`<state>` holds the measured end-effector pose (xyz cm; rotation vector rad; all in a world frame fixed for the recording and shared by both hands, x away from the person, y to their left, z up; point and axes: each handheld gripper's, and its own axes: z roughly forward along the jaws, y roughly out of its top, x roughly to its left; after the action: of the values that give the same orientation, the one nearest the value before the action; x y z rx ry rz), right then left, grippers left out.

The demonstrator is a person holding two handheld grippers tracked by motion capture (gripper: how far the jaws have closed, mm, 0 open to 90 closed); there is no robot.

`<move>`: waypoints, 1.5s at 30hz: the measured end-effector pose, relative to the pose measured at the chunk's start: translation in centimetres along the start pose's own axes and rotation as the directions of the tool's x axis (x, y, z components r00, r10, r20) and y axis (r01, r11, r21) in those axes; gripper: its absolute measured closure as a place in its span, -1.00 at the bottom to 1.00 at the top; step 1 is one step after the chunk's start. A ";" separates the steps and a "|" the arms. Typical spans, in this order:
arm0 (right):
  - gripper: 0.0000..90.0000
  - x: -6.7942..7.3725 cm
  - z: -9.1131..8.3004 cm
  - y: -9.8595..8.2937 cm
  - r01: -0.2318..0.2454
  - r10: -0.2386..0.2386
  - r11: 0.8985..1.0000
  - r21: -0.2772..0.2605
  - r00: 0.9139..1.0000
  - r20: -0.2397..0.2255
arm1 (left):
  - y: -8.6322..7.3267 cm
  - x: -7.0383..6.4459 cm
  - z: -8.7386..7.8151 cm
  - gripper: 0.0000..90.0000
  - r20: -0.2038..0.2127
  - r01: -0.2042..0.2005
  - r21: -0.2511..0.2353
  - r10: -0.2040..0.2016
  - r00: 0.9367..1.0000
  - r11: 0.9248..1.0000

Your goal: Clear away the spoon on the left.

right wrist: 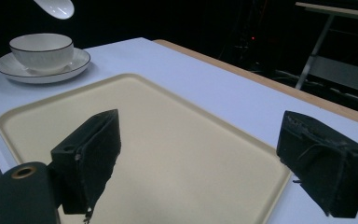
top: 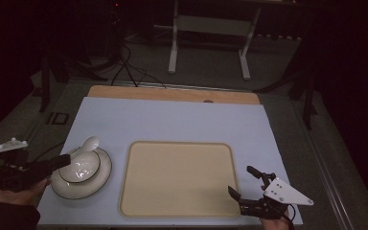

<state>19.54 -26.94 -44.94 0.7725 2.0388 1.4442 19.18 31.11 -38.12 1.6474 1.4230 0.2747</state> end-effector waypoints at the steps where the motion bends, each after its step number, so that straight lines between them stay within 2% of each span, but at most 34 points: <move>1: -0.70 0.0 0.0 0.0 -0.001 0.001 1.000 0.000 1.000 -0.001 | 0.1 -0.2 0.1 0.92 0.002 0.000 -0.006 0.000 1.000 1.000; 6: -0.70 0.0 0.0 0.0 -0.001 0.001 1.000 -0.003 1.000 -0.001 | 0.3 -1.2 0.8 0.92 0.010 -0.013 -0.022 0.014 1.000 1.000; 12: -0.70 -0.1 0.2 0.0 -0.007 0.007 1.000 -0.004 1.000 -0.004 | 0.6 -2.3 1.4 0.92 0.046 -0.023 -0.033 0.025 0.999 0.999; 18: -0.70 -0.2 0.4 0.0 -0.016 0.016 1.000 -0.005 1.000 -0.009 | 0.7 -3.0 1.9 0.92 0.054 -0.021 -0.043 0.024 0.998 0.999; 23: -0.70 -0.2 0.4 0.0 -0.018 0.018 1.000 -0.009 1.000 -0.008 | 0.7 -3.7 2.0 0.92 0.043 -0.029 -0.056 0.031 0.999 0.998; 28: -0.70 -0.3 0.4 0.0 -0.023 0.023 1.000 -0.012 1.000 -0.004 | 0.7 -4.6 2.2 0.92 0.054 -0.014 -0.074 0.018 0.998 0.997; 30: -0.70 -0.4 0.3 0.0 -0.023 0.023 1.000 -0.013 1.000 -0.003 | 0.8 -5.1 2.5 0.92 0.044 -0.025 -0.078 0.029 0.999 0.997; 37: -0.70 -0.5 0.2 0.0 -0.030 0.030 0.999 -0.023 1.000 -0.003 | 1.4 -7.0 3.4 0.92 0.055 -0.054 -0.087 0.059 0.997 0.995; 45: -0.70 -0.5 0.2 0.0 -0.026 0.026 0.999 -0.021 1.000 -0.006 | 1.3 -8.2 4.8 0.92 0.079 -0.049 -0.097 0.056 0.995 0.994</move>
<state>20.05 -27.11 -44.95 0.7894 2.0215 1.4821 20.76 21.72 -36.73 1.6021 1.2877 0.2968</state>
